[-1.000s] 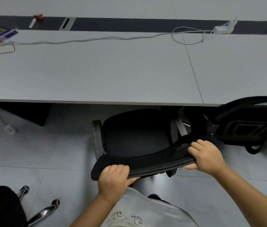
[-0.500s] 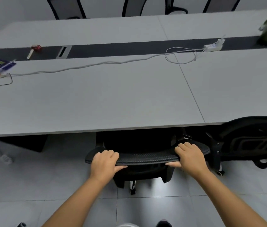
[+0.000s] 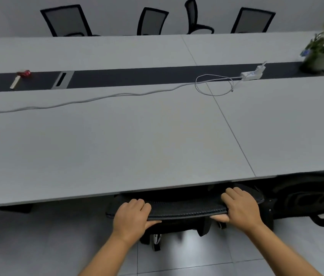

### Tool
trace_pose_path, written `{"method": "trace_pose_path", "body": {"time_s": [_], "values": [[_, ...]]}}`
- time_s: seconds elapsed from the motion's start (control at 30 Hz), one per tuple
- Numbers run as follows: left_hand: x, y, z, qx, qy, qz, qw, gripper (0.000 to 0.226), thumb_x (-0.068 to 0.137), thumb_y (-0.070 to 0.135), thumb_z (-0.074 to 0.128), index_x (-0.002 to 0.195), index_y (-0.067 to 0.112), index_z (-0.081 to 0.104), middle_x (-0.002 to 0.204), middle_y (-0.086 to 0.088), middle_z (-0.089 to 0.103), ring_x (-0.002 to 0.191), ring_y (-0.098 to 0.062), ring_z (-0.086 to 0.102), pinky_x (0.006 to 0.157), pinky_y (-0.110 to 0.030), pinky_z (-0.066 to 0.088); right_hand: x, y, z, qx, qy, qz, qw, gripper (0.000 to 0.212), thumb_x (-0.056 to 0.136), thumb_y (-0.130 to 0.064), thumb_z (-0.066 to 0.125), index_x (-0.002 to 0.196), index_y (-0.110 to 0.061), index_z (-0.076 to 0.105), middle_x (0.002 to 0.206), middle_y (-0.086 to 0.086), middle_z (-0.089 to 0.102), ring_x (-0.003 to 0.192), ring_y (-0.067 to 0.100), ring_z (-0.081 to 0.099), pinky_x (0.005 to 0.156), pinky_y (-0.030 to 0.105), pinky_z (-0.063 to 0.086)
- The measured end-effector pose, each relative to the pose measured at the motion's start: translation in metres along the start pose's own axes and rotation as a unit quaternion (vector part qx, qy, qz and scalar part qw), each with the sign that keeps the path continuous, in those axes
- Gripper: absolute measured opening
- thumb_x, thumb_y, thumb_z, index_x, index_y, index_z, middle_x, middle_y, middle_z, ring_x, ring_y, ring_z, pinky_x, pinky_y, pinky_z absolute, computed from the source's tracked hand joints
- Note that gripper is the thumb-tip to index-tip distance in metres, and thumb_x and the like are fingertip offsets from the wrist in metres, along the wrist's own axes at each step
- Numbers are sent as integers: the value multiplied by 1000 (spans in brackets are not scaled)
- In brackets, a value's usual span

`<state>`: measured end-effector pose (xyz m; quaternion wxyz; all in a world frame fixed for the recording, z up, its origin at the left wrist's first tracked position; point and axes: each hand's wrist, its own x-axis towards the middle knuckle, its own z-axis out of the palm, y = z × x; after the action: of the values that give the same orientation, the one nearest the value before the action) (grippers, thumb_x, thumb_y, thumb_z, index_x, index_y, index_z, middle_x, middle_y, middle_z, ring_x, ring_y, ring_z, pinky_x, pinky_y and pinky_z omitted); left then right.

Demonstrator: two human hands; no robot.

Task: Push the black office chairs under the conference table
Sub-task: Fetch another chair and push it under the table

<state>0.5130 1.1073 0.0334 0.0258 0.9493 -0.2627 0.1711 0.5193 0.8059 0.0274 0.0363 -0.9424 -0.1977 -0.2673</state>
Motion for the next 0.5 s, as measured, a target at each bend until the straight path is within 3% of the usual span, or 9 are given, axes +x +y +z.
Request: {"method": "trace_pose_path", "body": {"time_s": [0.13,0.27,0.33,0.4,0.47,0.5], "values": [[-1,-1,4,-13,55,-7,998,54,67,67,43,47,18,53,44,4,49,38,-13,45,35,-18,28,2,0,-3,9,2,-7,1000,76,81,-73,24,48,-9,48,47,5,45,40,23,43,51,30,19],[-6,1,-2,-17,22,-79,996,79,82,69,2,56,25,62,51,12,56,44,-8,52,44,-14,38,1,-6,-8,35,-51,10,998,73,80,-73,29,50,-10,50,49,4,46,43,23,43,51,26,19],[-9,5,-9,-50,1,-122,991,69,81,69,15,62,25,65,58,13,61,50,-8,57,53,-15,42,3,-9,-15,77,-99,21,992,74,80,-74,25,56,-11,58,53,1,53,46,20,48,51,22,26],[-15,17,-16,-126,20,-208,970,45,77,53,39,69,20,68,71,7,68,67,-10,59,67,-20,41,6,-15,-24,146,-133,25,980,74,82,-72,24,67,-12,66,66,0,63,58,18,57,54,23,36],[-25,39,-19,-196,84,-309,927,32,77,35,47,77,12,69,85,1,69,86,-9,52,85,-20,35,7,-29,-31,244,-127,33,961,68,85,-64,30,78,-8,68,81,5,66,79,14,56,71,22,44],[-32,53,-20,-225,108,-351,902,29,77,30,48,80,10,69,91,1,66,92,-8,49,92,-15,32,8,-39,-33,298,-117,37,947,62,87,-59,34,83,-6,67,89,7,65,88,12,52,83,15,40]]}}
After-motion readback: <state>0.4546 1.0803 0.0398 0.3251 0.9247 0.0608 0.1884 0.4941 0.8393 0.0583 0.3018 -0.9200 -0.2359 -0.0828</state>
